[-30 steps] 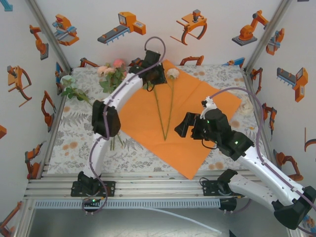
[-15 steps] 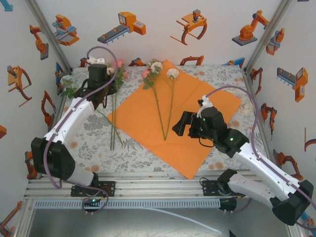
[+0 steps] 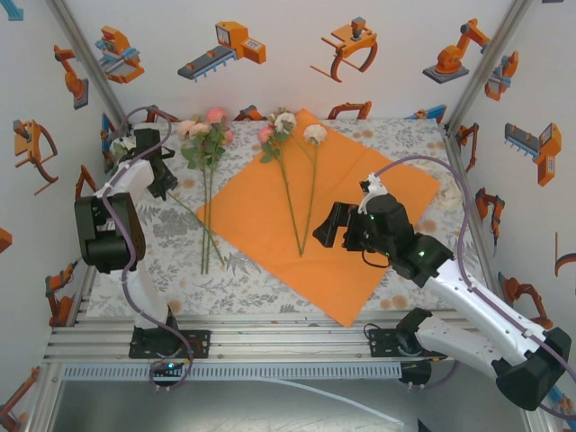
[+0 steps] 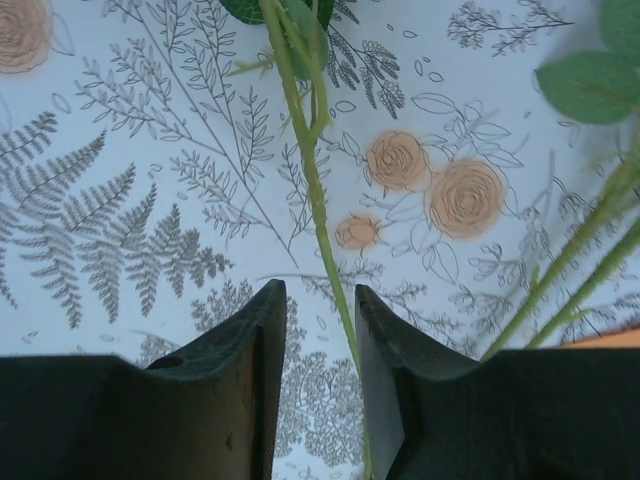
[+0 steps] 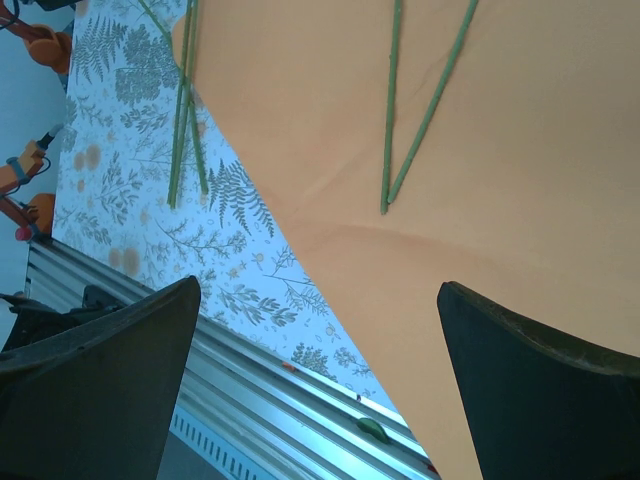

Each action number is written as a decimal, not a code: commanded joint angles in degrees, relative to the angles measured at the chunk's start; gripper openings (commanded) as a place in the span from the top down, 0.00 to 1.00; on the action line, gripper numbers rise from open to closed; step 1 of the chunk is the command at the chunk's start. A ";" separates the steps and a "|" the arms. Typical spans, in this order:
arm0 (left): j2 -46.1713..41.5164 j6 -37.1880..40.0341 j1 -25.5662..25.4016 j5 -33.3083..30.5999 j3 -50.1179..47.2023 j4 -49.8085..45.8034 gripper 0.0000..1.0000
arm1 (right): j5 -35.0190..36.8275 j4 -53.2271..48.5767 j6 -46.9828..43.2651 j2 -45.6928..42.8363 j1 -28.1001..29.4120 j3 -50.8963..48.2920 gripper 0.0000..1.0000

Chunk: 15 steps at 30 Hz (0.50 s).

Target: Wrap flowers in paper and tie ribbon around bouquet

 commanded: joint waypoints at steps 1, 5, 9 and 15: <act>2.31 -0.89 -0.07 0.78 3.68 -2.77 0.63 | 0.64 0.01 -0.63 -0.70 0.09 1.49 0.08; 5.20 -1.39 0.25 2.06 5.75 -4.51 0.63 | 0.69 -0.24 -0.76 -0.42 0.13 1.79 0.08; 7.48 -1.59 0.36 2.20 6.61 -5.92 0.63 | 0.90 -0.68 -1.02 -0.55 0.09 2.27 0.08; 9.50 -1.50 0.51 2.89 7.20 -6.22 0.69 | 0.99 -1.13 -0.89 -0.80 0.09 2.21 0.08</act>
